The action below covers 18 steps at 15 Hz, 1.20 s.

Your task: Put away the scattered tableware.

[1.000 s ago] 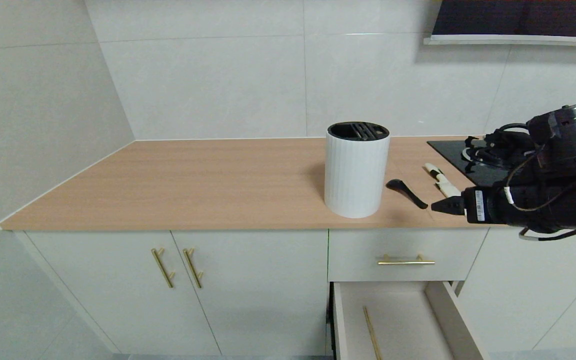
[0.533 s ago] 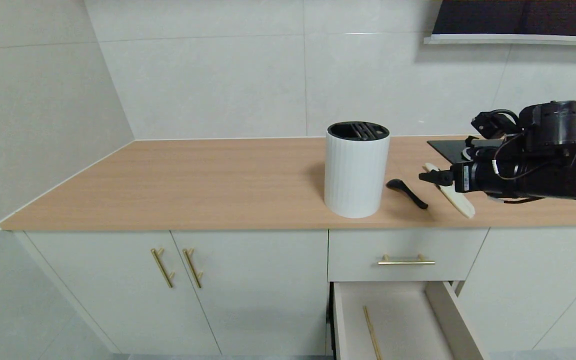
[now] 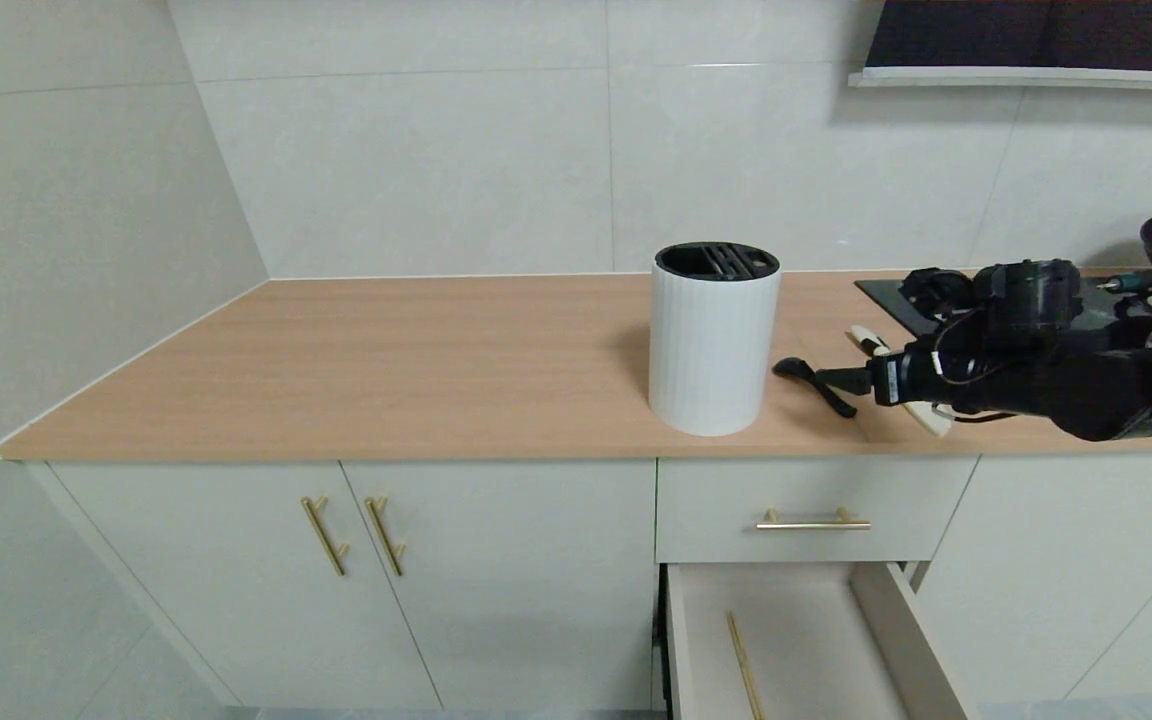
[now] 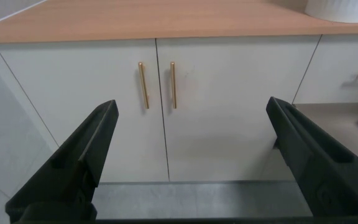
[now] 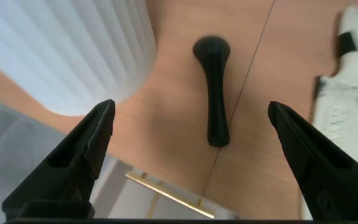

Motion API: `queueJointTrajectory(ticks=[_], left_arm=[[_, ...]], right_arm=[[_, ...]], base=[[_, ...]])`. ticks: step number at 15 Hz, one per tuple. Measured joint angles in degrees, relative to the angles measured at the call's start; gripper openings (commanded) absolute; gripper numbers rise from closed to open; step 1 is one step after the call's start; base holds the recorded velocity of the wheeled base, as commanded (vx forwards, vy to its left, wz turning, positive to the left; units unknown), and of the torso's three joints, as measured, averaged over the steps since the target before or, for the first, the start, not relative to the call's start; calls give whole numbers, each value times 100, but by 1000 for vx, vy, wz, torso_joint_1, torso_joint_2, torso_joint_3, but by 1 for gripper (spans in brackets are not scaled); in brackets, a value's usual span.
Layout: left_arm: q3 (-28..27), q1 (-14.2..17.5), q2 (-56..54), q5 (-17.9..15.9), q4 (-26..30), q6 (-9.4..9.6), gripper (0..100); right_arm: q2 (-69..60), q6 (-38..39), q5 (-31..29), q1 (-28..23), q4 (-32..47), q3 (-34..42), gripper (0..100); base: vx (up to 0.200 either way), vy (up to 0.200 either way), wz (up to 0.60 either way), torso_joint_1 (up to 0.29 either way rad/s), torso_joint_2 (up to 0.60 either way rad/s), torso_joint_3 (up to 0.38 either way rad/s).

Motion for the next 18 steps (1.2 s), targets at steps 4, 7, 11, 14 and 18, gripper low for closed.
queueJointTrajectory(ticks=[4, 7, 11, 14, 18], left_arm=[[-2, -2, 0, 2, 2, 2, 100], [-2, -2, 0, 0, 2, 2, 100], [2, -2, 0, 0, 0, 2, 100], [2, -2, 0, 0, 0, 2, 100], [0, -4, 0, 0, 0, 0, 100]], right_arm=[[562, -33, -46, 22, -24, -202, 100], [877, -37, -239, 24, -165, -360, 100], [1257, -28, -430, 0, -405, -623, 100], [1421, -28, -561, 0, -558, -725, 100], [1517, -30, -572, -4, -596, -750, 0]], base=[[0, 0, 0, 0, 0, 0], [0, 0, 0, 0, 0, 0], [0, 0, 0, 0, 0, 0], [0, 0, 0, 0, 0, 0], [0, 0, 0, 0, 0, 0]])
